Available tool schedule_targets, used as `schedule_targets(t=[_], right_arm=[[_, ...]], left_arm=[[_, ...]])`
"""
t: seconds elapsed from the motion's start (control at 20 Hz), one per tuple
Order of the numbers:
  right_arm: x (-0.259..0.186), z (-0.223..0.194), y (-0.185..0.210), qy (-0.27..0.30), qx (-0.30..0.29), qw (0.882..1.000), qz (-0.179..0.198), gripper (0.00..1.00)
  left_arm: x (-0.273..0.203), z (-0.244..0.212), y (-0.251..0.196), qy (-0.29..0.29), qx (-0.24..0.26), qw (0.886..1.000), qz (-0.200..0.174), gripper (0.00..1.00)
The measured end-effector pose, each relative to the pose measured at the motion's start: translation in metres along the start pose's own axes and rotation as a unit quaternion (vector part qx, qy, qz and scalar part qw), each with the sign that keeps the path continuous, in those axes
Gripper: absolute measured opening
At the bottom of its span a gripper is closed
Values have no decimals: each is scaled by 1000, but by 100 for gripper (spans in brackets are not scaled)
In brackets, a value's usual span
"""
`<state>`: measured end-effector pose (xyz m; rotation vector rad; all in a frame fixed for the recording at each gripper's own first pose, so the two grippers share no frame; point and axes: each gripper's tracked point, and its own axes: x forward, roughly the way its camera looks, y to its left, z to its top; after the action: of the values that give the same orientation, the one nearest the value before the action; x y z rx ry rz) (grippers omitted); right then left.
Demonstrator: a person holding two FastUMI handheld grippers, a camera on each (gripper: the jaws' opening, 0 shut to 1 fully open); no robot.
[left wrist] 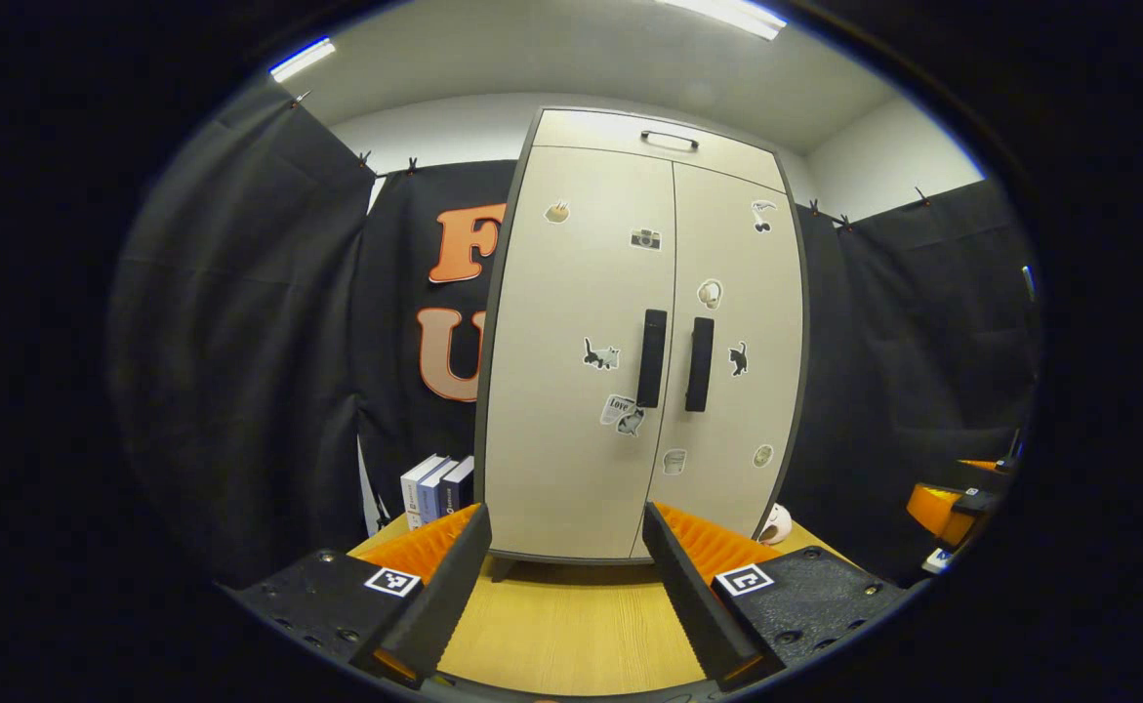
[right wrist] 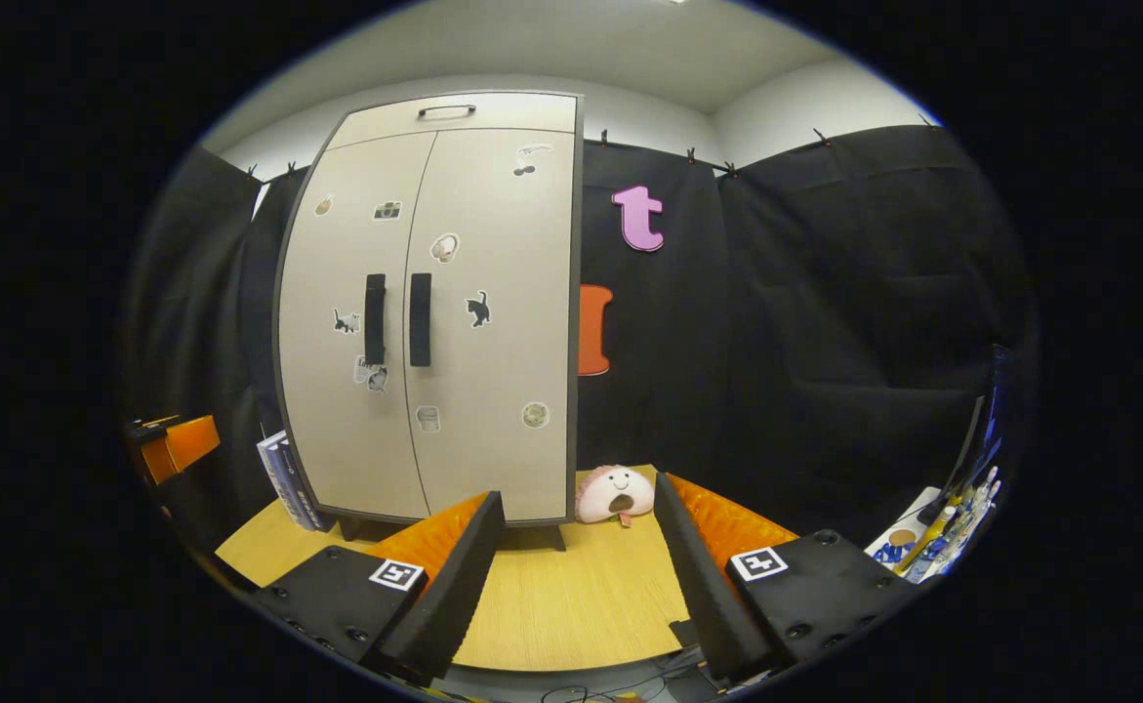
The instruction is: Open the right door of the double-door shoe cabinet with the right hand, and open the left door with the left hand.
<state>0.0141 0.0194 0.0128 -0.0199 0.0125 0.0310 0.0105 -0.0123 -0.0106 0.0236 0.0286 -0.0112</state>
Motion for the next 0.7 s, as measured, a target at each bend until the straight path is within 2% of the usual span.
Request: schedule_targets(t=[0.15, 0.2, 0.25, 0.35, 0.4, 0.55, 0.6, 0.65, 0.7], right_arm=[[21, 8, 30, 11, -13, 999, 33, 98], [30, 9, 42, 18, -23, 999, 43, 94], [38, 12, 53, 20, -29, 998, 54, 99], [57, 24, 78, 14, -30, 997, 71, 99], [66, 32, 89, 9, -26, 997, 78, 94], [97, 53, 122, -2, -24, 996, 91, 94], [106, 60, 133, -9, -23, 995, 95, 98], [115, 68, 143, -15, -20, 995, 98, 98], [125, 75, 151, -18, -16, 995, 100, 94]], left_arm=[[0, 1, 8, -2, 5, 1000, 8, 95], [0, -1, 10, -1, 5, 1000, 10, 95], [0, -3, 13, 0, 5, 1000, 13, 95], [1, -5, 19, 4, 2, 1000, 19, 95], [2, -5, 22, 4, 2, 1000, 21, 95], [4, -5, 32, 1, 9, 999, 30, 95], [4, -6, 36, 1, 13, 999, 33, 95], [5, -7, 41, 1, 16, 999, 37, 95], [6, -8, 45, 2, 18, 999, 40, 95]])
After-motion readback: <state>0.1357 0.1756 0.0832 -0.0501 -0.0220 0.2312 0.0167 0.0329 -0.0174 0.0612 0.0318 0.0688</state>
